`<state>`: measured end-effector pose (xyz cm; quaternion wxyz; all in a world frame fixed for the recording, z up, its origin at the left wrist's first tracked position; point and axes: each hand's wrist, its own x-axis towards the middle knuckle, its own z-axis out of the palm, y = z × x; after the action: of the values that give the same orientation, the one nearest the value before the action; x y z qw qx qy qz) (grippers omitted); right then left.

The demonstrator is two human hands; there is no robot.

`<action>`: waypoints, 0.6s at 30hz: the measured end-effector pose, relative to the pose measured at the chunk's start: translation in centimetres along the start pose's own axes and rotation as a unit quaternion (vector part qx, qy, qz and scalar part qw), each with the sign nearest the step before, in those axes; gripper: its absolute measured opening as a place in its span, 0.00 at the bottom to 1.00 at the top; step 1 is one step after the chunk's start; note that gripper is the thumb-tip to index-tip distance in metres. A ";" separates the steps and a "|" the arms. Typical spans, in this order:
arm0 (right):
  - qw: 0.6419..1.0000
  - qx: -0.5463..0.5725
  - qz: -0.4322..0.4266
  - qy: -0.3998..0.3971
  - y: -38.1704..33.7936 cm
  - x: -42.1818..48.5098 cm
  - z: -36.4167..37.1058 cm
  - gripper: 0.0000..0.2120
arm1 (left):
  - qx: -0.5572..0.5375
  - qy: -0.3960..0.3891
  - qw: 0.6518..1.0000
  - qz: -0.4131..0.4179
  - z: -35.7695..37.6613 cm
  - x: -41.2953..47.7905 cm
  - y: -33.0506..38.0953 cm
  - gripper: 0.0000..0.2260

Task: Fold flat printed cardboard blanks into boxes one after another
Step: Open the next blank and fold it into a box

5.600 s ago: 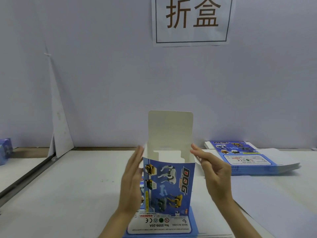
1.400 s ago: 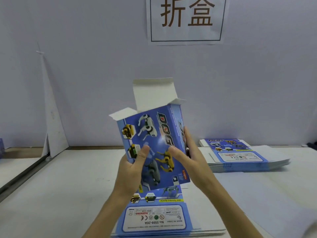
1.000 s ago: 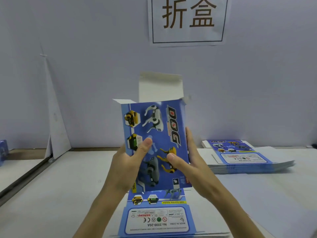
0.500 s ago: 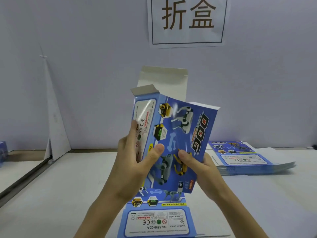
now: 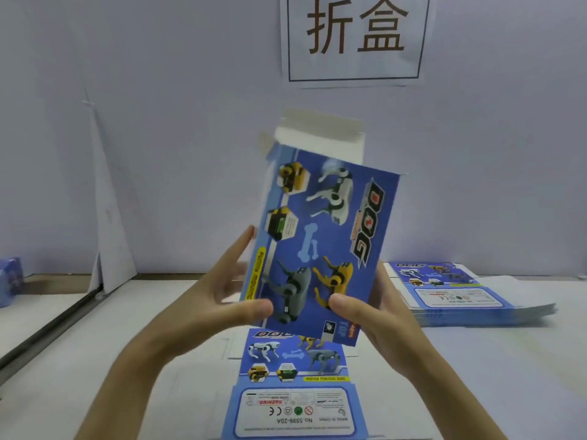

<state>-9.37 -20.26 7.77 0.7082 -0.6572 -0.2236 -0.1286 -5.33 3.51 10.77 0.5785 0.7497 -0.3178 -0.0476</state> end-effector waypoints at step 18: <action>0.984 -0.072 0.159 -0.028 3.4 0.5 2.2 0.33 | -0.065 0.506 0.860 -0.022 -11.9 -1.4 -6.3 0.24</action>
<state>-7.58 -17.71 5.10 0.6640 -0.7368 -0.1266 -0.0114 1.46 15.00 8.62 0.7057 0.6385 0.0391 0.3045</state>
